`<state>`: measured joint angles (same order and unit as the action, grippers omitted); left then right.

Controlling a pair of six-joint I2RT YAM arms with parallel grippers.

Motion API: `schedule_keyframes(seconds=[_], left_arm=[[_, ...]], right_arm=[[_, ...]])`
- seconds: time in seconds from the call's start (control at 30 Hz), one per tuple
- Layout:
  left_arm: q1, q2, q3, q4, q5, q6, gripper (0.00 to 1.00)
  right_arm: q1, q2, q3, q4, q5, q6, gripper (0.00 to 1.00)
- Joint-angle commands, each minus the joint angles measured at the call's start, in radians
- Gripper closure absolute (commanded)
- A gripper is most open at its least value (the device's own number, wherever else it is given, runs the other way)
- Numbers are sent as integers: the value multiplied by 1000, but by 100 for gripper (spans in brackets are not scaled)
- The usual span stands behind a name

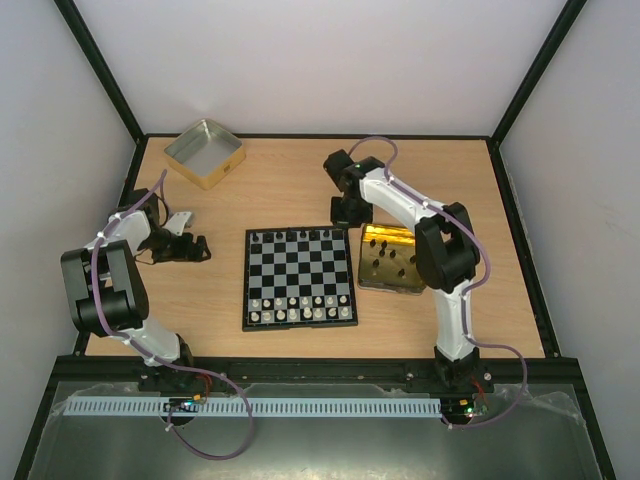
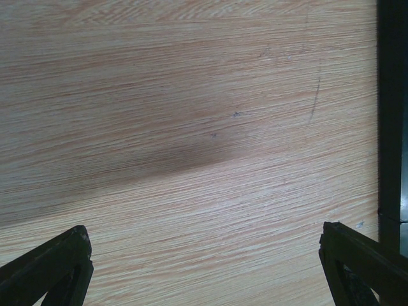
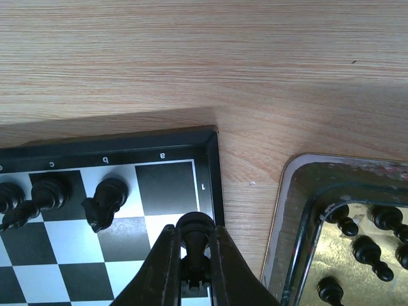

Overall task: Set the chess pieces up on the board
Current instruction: Place the chess piece on the chessboard.

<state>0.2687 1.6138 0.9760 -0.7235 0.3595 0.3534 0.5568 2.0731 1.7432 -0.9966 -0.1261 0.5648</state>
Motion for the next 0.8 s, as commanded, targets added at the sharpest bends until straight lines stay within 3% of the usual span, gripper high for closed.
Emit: schedule_keyframes(seconds=[0.0,0.77], left_arm=[[-2,12,-10,-4,16,-8,3],[-2,24,-25,11,10,1,3]], right_arm=[[2,34,29,-21,-7,-3,93],[9,127,90,-21,-30,-5,93]])
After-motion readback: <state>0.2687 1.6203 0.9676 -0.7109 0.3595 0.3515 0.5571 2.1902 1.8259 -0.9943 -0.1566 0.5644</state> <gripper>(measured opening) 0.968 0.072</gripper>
